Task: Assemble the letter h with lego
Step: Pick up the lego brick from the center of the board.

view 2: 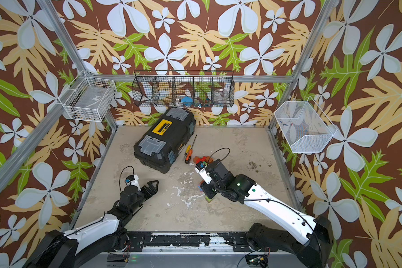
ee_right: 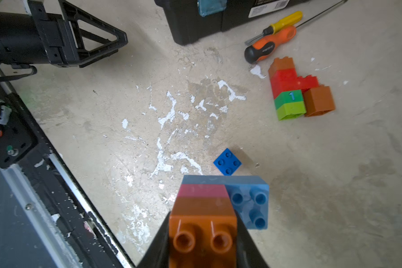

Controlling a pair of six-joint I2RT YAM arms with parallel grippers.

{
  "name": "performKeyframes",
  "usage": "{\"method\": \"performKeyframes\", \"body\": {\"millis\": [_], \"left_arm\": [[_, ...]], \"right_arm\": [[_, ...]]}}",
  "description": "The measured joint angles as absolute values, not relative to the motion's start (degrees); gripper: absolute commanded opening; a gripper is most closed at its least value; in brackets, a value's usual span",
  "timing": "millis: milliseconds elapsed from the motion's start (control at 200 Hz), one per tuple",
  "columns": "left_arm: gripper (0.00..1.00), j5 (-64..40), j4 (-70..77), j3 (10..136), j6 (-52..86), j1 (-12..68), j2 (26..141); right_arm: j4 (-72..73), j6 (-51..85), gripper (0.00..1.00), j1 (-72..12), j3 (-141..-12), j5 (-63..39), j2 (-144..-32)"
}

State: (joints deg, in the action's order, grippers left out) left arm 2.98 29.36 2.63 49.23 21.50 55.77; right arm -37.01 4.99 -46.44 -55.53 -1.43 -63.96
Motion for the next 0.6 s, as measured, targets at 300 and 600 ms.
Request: {"method": "performKeyframes", "body": {"millis": [300, 600], "left_arm": [[0.95, 0.71, 30.98, 1.39, 47.86, 27.31, 52.8], [1.0, 1.5, 30.87, 2.2, 46.17, 31.68, 50.52]], "right_arm": [[-36.97, -9.26, 0.1, -42.41, -54.46, -6.59, -65.93], [-36.4, -5.04, 0.04, -43.94, -52.75, -7.84, -72.99]]}}
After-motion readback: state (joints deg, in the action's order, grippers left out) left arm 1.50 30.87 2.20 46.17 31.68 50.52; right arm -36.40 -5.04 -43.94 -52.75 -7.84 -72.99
